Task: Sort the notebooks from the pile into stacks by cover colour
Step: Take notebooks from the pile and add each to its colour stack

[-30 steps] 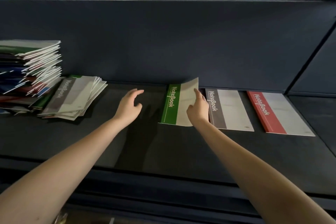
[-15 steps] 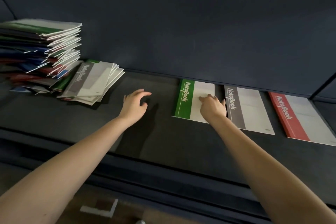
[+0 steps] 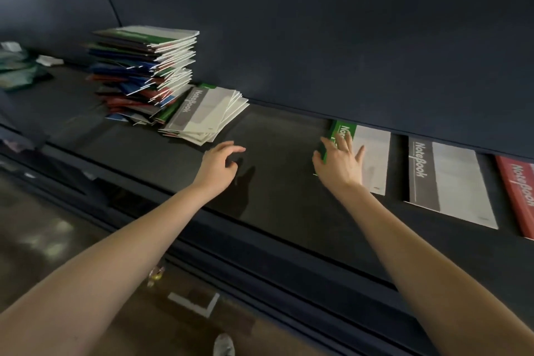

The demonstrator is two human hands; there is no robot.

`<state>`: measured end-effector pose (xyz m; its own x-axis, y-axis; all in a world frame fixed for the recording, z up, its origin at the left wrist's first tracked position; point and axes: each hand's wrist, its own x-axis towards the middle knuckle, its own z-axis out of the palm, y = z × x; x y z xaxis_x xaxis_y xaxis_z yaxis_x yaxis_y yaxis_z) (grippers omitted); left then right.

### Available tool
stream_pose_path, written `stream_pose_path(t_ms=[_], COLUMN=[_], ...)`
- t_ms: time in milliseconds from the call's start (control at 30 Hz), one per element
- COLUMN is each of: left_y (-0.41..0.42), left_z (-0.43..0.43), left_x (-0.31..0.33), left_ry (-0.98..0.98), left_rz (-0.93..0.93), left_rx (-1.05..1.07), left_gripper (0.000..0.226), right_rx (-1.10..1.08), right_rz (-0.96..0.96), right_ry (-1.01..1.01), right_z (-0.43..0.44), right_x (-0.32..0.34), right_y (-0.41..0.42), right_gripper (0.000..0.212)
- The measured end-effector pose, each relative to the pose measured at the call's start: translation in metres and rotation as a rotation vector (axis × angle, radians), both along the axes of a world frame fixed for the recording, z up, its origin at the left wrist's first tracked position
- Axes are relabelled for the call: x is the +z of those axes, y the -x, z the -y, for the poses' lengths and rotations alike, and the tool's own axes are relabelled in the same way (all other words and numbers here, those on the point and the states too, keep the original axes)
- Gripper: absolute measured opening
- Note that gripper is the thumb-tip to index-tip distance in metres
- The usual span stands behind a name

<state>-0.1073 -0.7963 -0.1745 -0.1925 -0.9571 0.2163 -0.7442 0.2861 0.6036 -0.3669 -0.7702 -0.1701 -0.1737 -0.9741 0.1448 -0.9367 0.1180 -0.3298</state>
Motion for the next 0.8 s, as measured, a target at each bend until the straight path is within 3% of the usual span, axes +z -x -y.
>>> stream_pose_path(t_ms=[467,800], left_y=[-0.034,-0.120], left_z=[0.055,0.122], left_x=[0.021,0.020], left_ry=[0.051,0.002], left_rz=[-0.114,-0.130], left_rx=[-0.031,0.153], left_gripper=[0.040,0.037], right_rx=[0.113,0.227], right_rz=[0.181,0.195], right_ry=[0.019,-0.124], right_z=[0.049,0.102], right_x=[0.022,0.013], right_y=[-0.072,-0.162], right_gripper=[0.046,0.055])
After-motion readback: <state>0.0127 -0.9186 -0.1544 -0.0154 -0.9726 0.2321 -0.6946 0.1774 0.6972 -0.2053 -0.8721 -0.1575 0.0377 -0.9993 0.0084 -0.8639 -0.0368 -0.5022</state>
